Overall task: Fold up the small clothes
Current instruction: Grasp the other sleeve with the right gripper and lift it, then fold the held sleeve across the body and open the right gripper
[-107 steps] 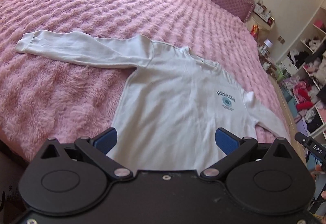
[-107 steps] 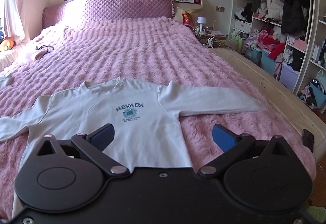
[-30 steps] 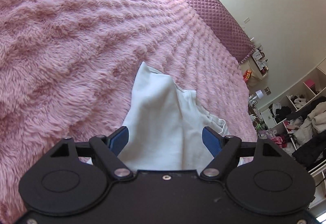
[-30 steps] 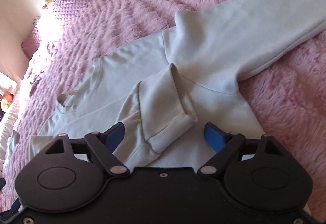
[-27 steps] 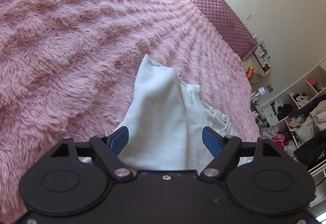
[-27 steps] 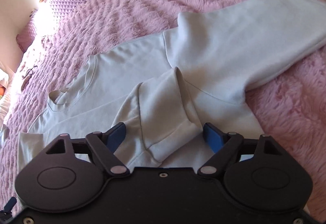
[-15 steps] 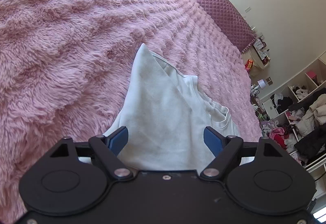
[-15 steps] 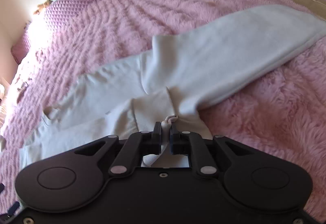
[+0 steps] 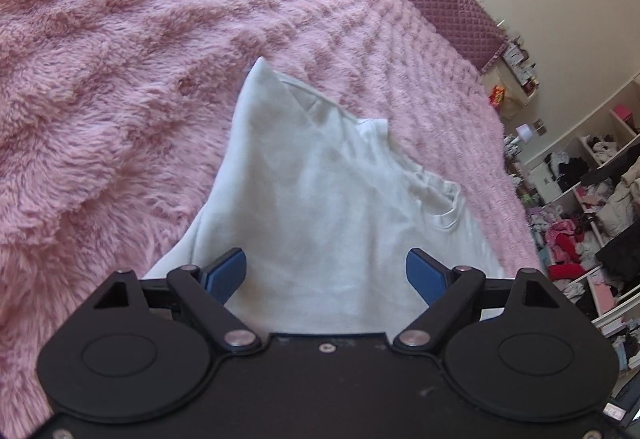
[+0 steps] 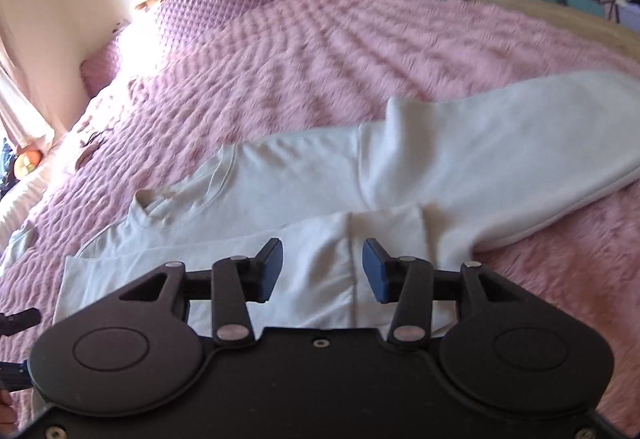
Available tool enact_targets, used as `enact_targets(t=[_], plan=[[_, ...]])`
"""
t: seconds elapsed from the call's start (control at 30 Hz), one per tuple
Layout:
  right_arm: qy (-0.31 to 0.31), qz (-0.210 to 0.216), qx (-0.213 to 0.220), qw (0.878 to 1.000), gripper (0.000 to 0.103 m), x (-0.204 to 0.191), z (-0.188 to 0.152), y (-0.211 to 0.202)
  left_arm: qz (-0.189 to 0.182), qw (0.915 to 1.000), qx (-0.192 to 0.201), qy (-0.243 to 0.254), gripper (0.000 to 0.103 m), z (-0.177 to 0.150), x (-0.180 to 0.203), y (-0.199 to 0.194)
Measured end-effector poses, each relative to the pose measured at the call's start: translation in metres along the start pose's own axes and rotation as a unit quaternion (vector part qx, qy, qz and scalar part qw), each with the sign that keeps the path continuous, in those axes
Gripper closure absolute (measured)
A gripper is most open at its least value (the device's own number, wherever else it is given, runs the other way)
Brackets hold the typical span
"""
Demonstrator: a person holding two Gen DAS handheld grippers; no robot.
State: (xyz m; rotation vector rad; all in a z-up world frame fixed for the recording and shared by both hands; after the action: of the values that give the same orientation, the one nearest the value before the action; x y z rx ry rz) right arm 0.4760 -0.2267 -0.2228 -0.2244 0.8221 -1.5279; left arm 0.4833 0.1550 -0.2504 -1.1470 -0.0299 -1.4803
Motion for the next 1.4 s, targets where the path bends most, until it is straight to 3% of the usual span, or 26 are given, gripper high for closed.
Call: enact_targets(t=[0.07,0.1,0.13,0.27,0.37,0.43,0.57,0.63,0.73,0.8,1.07,1.13,1.2,1.3,1.4], plan=[[0.021,-0.018,-0.043,0.999,0.061,0.009,-0.014,0.018,0.015,0.9998,-0.008,-0.001,0.014,-0.004,-0.011,0.002],[0.026,-0.022,-0.045,0.998,0.068,0.015,-0.016,0.02,0.012,0.9999,-0.008,-0.01,0.014,-0.004,-0.013,-0.001],[0.036,-0.015,-0.042,0.998,0.069,0.021,-0.017,0.014,0.004,0.9998,-0.008,-0.018,0.013,-0.004,-0.012,-0.007],[0.062,-0.029,0.002,0.998,0.051,0.065,0.003,-0.027,-0.007,0.9999,-0.005,0.01,0.009,-0.003,0.003,-0.035],[0.101,-0.06,0.039,0.992,0.051,0.129,0.029,-0.055,-0.007,0.9987,-0.007,0.05,0.007,-0.008,0.018,-0.046],[0.148,-0.101,0.059,0.982,0.05,0.19,0.045,-0.073,-0.007,0.9984,-0.013,0.055,0.006,-0.014,0.022,-0.049],[0.239,-0.144,0.097,0.955,0.05,0.284,0.062,-0.098,-0.007,0.9991,-0.039,0.015,0.006,-0.032,0.024,-0.046],[0.286,-0.149,0.107,0.941,0.05,0.32,0.065,-0.101,-0.002,0.9989,-0.046,0.008,0.006,-0.039,0.024,-0.044],[0.357,-0.118,0.119,0.919,0.05,0.354,0.066,-0.094,0.015,0.9987,-0.047,0.015,0.006,-0.044,0.026,-0.042],[0.378,-0.109,0.132,0.91,0.05,0.366,0.069,-0.086,0.019,0.9984,-0.049,0.017,0.006,-0.046,0.028,-0.041],[0.41,-0.142,0.152,0.888,0.05,0.406,0.088,-0.06,0.04,0.9968,-0.056,0.042,0.006,-0.045,0.036,-0.035],[0.418,-0.142,0.153,0.884,0.055,0.412,0.089,-0.06,0.04,0.9968,-0.056,0.041,0.006,-0.045,0.037,-0.034],[0.417,-0.151,0.147,0.884,0.089,0.415,0.088,-0.065,0.038,0.9967,-0.059,0.04,0.006,-0.045,0.036,-0.033],[0.402,-0.15,0.154,0.89,0.091,0.411,0.096,-0.077,0.034,0.9969,-0.06,0.039,0.006,-0.045,0.034,-0.035],[0.369,-0.124,0.173,0.905,0.091,0.384,0.122,-0.095,0.025,0.9975,-0.055,0.037,0.006,-0.043,0.033,-0.041]])
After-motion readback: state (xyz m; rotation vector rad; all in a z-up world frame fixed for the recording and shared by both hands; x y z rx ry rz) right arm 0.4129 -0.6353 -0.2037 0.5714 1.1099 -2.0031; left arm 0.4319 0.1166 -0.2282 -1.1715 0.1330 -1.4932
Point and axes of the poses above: each gripper's, at about its wrist camera, not at the fingertips, and y roughly the way its jaws point, x to its right, z to its top, the point moved 10 cm from there along y, roughly the way its jaws point, and after that the axes turned 4 degrees about -z, right-handed, at the moved point
